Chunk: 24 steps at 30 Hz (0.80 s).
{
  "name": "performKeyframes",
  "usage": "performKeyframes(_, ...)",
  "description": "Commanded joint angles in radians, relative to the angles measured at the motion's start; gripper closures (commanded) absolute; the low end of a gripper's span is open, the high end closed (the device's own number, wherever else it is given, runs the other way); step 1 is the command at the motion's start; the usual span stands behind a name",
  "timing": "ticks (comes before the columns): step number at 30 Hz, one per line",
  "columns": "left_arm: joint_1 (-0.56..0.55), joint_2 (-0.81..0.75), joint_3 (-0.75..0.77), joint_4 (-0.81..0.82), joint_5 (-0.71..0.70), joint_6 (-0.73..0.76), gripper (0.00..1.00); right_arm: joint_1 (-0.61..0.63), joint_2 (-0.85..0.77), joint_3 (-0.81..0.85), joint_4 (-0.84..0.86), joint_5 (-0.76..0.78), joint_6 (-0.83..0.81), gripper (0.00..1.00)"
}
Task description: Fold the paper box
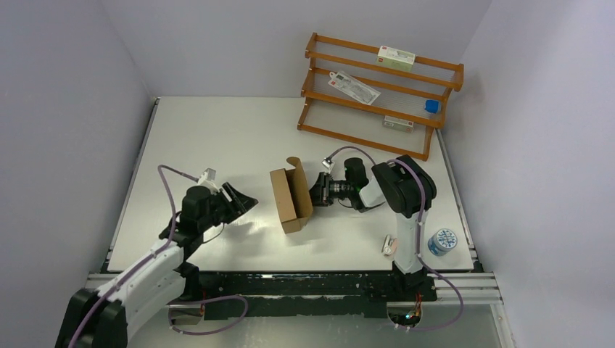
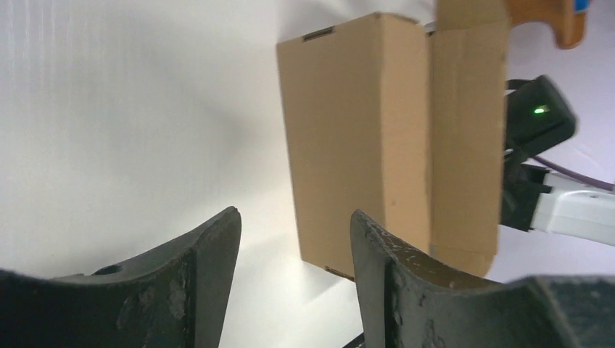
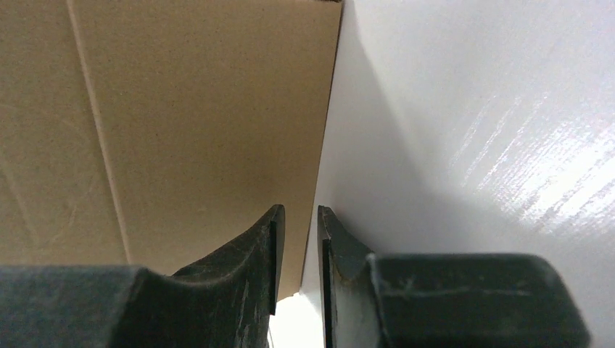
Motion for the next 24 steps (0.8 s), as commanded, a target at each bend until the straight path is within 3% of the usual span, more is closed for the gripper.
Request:
performKeyframes(1,0.001,0.135,0.042,0.095,0.086,0.021,0.39,-0.001,-0.023,0.006,-0.135,0.044,-0.099,0.72)
performKeyframes(7,-0.022,0.285,0.09,0.211,0.15,0.018,0.49,0.001,-0.143,0.049,-0.311,0.115,-0.19,0.72)
performKeyframes(13,-0.145,0.384,0.155,0.231,0.068,0.021,0.52,0.011,-0.257,0.113,-0.56,0.226,-0.314,0.7)
performKeyframes(24,-0.312,0.426,0.172,0.279,-0.031,-0.031,0.55,0.137,-0.286,0.256,-0.761,0.334,-0.422,0.68)
